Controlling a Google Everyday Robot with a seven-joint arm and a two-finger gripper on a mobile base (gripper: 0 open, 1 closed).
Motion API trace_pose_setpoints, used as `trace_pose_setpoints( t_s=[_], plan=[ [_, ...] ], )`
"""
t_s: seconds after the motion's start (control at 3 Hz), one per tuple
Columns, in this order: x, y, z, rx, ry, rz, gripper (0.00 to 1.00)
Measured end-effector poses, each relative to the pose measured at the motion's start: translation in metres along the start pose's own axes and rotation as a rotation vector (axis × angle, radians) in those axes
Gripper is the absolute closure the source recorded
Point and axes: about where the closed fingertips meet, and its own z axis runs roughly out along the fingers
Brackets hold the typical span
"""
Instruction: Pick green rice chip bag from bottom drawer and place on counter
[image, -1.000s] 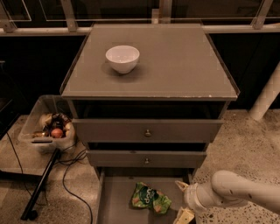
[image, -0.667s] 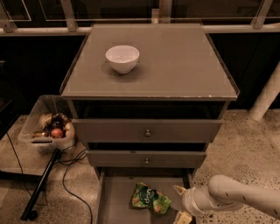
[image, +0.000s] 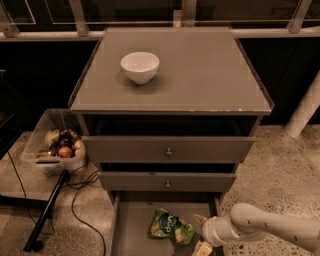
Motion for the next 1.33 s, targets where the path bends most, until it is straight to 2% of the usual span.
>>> trace_pose_setpoints(
  t_s=[0.33,0.67,1.0,1.33],
  plan=[
    [0.005,-0.012,0.011,0.01,-0.008,0.015,0.0],
    [-0.008,-0.026,-0.004,0.102,-0.068,0.098,0.0],
    [-0.01,-0.021,-0.003,0.107,-0.074,0.095,0.0],
    [-0.011,-0.03,0.005,0.144,-0.152,0.112,0.0]
  ],
)
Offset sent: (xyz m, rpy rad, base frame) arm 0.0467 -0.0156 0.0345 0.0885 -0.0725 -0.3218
